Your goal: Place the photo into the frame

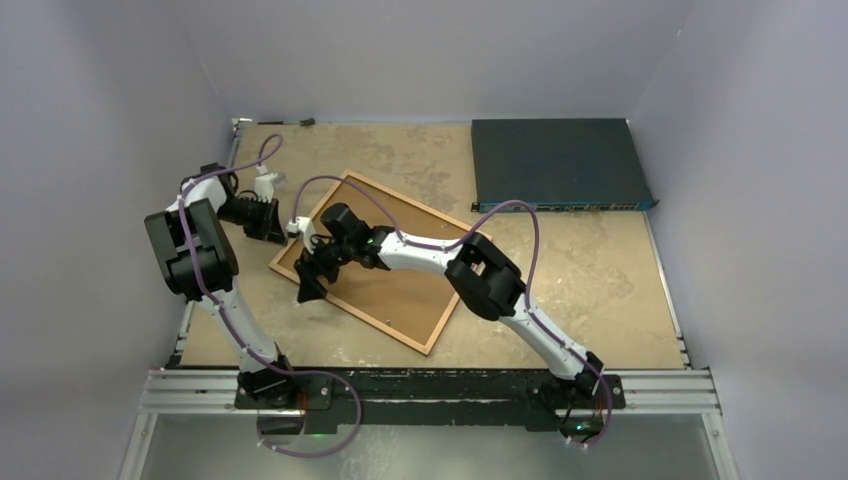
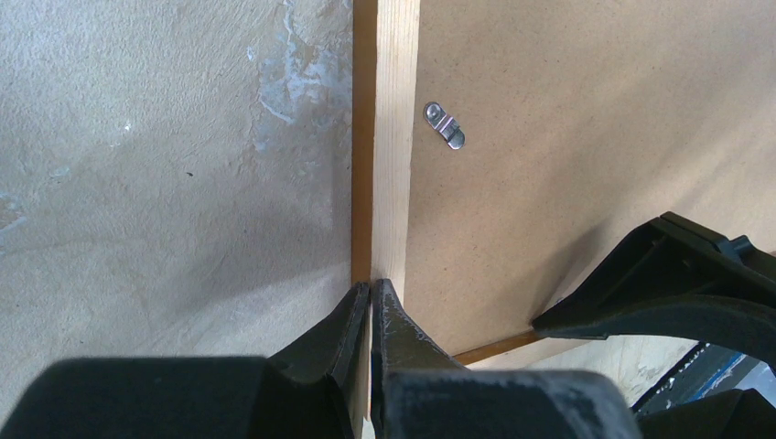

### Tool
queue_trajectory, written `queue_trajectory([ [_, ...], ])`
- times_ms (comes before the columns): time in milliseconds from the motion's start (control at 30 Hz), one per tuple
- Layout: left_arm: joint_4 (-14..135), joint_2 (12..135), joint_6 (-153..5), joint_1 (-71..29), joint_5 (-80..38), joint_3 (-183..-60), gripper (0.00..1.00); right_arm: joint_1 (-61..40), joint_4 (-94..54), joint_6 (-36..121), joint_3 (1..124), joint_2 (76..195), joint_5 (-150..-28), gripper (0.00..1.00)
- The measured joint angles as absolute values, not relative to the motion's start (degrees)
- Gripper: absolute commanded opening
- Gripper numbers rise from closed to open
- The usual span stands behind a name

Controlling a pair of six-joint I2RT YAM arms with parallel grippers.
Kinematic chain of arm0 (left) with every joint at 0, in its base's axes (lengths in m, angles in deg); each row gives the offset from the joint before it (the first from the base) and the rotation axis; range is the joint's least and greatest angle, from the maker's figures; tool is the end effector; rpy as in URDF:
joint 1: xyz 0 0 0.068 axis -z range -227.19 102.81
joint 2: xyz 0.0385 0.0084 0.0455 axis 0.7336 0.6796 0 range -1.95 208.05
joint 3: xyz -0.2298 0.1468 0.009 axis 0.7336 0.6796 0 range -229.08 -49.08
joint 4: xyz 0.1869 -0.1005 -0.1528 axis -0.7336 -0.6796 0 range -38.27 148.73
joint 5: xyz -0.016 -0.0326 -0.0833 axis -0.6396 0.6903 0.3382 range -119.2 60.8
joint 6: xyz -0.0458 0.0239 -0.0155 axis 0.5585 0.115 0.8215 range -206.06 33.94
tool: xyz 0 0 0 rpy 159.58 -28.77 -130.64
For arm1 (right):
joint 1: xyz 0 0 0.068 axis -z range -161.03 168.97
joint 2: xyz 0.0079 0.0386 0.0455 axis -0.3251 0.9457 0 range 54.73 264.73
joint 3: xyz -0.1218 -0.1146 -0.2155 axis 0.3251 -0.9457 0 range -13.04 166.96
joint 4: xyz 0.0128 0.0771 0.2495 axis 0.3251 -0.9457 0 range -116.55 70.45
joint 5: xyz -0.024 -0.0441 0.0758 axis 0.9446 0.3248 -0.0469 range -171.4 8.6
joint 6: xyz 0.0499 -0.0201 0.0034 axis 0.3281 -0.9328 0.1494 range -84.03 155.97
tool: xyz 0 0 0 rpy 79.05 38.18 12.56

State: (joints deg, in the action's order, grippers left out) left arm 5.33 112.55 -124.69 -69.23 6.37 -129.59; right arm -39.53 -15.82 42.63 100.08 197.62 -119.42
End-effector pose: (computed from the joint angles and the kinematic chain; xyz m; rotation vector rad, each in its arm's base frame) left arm 0.3514 0.1200 0.1637 0.4090 2.6694 -0.7166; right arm 0.2764 0.4930 0.1584 -1.3607 1.7379 1.3519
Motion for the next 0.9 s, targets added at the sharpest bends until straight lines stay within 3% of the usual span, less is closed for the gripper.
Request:
queue_trajectory([
  [233,5.3,112.5,-124.7,-69.2,6.4,-129.6,0.0,-39.5,-16.1,39.9,98.6,196.8,-119.9,0.69],
  [533,4.9,112.5,-124.8,-69.2,6.4,-129.6,0.0,-39.8,-16.8,36.9,97.7,196.4,-121.5,0.68],
  [800,0.7,112.0,-127.3,-69.3,6.5,-129.0,0.0,-39.9,-21.4,34.4,98.2,195.6,-126.4,0.79],
  [900,-1.3,111.2,-128.6,-69.7,6.0,-128.8,0.07,-39.9,-21.9,35.7,95.6,192.5,-127.5,0.84],
])
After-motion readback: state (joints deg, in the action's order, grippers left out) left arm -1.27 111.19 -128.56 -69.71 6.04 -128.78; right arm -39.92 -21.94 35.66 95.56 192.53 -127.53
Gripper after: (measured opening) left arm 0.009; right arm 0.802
